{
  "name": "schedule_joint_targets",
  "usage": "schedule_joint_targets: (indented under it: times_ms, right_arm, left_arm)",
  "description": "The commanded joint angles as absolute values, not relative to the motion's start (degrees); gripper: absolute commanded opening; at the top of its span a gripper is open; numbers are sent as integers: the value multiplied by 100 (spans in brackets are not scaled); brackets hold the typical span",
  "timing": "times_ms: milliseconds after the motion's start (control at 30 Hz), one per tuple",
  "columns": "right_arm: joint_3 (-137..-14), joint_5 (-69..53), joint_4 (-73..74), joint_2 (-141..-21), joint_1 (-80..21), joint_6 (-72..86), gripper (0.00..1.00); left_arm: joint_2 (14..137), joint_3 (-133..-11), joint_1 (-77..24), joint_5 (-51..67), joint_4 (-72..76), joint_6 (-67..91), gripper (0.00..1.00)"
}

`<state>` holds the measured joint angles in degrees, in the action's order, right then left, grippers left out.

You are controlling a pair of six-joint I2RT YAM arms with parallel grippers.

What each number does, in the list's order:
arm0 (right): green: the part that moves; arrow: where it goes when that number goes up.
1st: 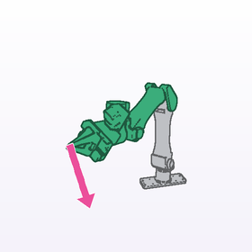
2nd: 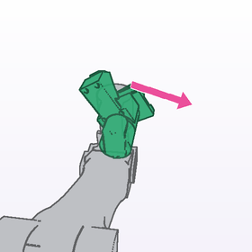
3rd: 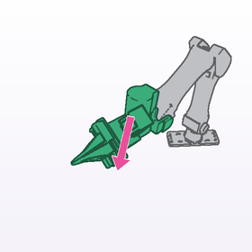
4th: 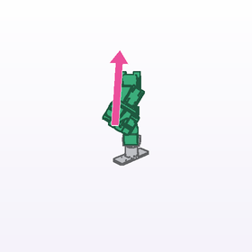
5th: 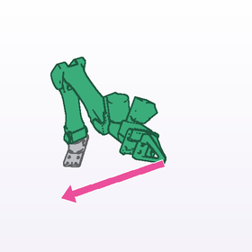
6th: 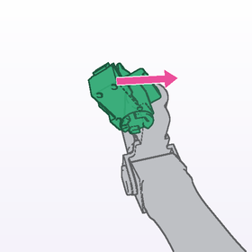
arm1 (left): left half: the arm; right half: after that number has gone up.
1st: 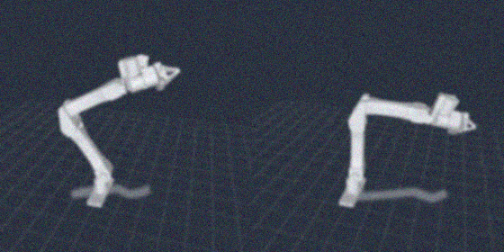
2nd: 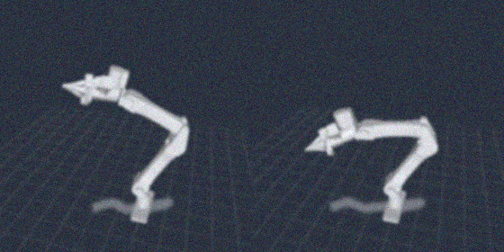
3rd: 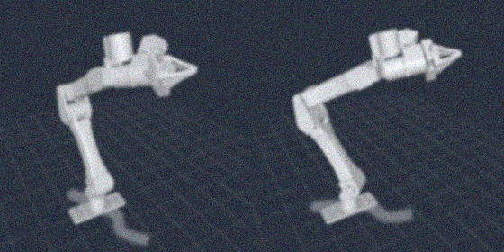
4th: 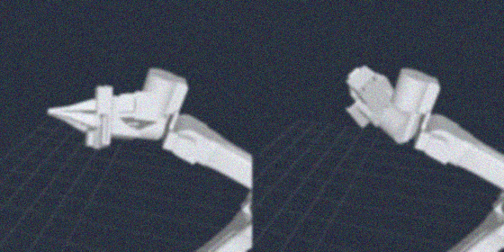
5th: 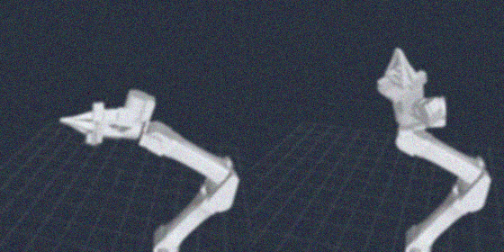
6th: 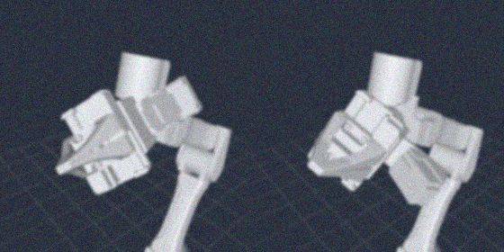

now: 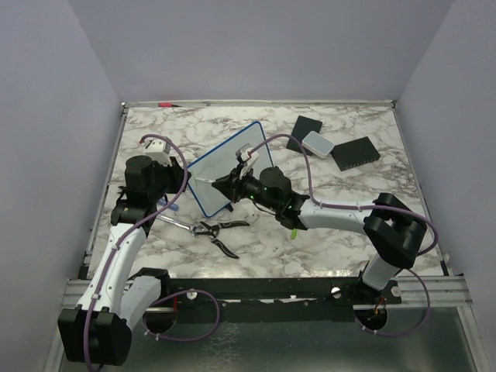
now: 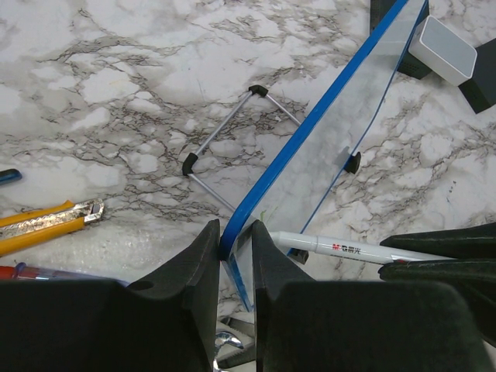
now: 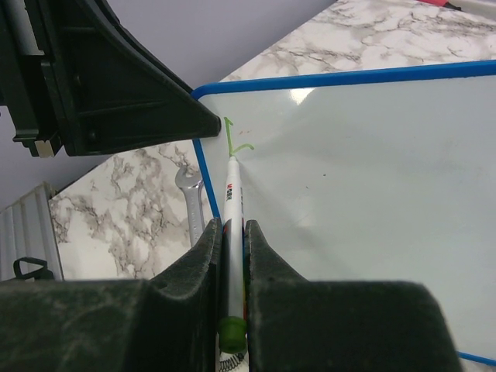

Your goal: Write a sentence on the whiteboard

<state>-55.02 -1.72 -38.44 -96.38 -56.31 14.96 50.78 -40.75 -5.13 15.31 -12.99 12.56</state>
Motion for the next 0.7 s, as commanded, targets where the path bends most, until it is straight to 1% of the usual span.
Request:
schedule_joint_targets:
  times_ms: [0,667]
  right_arm:
    - [-5376,291,-3885,-9676,-5674,1488,1]
    - [-5144,800,-3920,-9599,-5669,1600,1]
  left_arm:
    - [5019,-4094,-536,1292,-1402,1177,14]
    - [4977,-4095,-564,1240,-1432,1156,14]
